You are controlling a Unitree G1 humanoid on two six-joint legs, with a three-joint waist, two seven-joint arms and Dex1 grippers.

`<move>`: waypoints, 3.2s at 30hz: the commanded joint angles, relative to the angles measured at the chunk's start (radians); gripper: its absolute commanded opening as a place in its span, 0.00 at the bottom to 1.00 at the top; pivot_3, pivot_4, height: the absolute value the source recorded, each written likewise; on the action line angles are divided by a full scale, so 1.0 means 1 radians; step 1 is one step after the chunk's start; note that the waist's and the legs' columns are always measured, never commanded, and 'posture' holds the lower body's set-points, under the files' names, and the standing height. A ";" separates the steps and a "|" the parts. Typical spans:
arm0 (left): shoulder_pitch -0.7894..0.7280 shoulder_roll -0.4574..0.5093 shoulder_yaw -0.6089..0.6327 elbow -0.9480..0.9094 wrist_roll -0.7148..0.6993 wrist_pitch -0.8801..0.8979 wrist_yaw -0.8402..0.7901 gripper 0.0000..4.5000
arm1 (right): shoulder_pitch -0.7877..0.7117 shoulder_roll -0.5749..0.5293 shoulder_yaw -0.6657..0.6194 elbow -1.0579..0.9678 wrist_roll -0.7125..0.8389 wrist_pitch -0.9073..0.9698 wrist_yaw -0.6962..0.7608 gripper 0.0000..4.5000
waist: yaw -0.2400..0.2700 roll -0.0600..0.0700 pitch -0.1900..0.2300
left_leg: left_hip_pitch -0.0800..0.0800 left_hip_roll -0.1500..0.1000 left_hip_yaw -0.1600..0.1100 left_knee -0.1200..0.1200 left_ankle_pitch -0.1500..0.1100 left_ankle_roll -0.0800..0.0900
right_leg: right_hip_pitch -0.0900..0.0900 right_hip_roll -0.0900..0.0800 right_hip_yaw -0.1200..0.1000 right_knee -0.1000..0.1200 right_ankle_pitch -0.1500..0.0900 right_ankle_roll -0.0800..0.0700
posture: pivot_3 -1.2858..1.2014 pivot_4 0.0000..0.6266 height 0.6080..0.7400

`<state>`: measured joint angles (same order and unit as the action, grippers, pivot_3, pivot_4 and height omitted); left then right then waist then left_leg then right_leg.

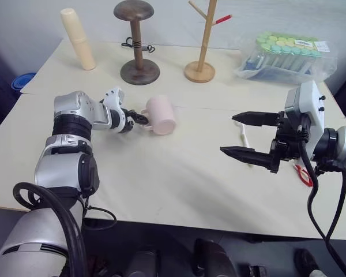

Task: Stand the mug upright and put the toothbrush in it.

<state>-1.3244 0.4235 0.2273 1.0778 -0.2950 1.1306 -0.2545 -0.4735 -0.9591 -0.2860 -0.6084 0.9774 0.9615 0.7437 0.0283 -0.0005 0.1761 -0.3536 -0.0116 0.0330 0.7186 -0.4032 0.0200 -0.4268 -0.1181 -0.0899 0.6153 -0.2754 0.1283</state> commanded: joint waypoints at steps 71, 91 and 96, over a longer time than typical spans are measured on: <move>0.653 0.583 -0.137 -1.354 -0.521 -0.179 -0.929 0.99 | 0.027 0.087 0.137 0.295 -0.337 0.042 -0.370 1.00 | -0.013 0.001 0.000 | 0.000 0.006 -0.004 0.001 0.000 0.001 | 0.000 0.002 0.002 -0.003 0.003 -0.003 | 0.52 0.24 1.00; 0.338 0.511 -0.270 -1.221 -0.416 -0.245 -1.036 1.00 | -0.358 0.441 0.311 1.013 -0.656 -0.053 -0.367 0.64 | -0.060 0.004 0.000 | -0.001 0.007 0.001 -0.004 0.000 0.000 | -0.002 0.004 -0.002 -0.004 0.002 -0.005 | 0.52 0.24 1.00; 0.344 0.503 -0.261 -1.225 -0.417 -0.239 -1.028 1.00 | -0.326 0.453 0.307 0.981 -0.677 -0.053 -0.361 0.24 | -0.060 0.004 0.000 | -0.001 0.007 0.001 -0.003 0.000 0.000 | -0.002 0.003 -0.001 -0.004 0.002 -0.005 | 0.52 0.24 1.00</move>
<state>-0.9693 0.9212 -0.0664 -0.1394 -0.7073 0.8945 -1.2834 -0.8250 -0.5185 0.0223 0.3801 0.3089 0.8939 0.3715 -0.0317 0.0032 0.1763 -0.3544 -0.0043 0.0339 0.7156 -0.4030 0.0198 -0.4287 -0.1148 -0.0911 0.6116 -0.2736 0.1235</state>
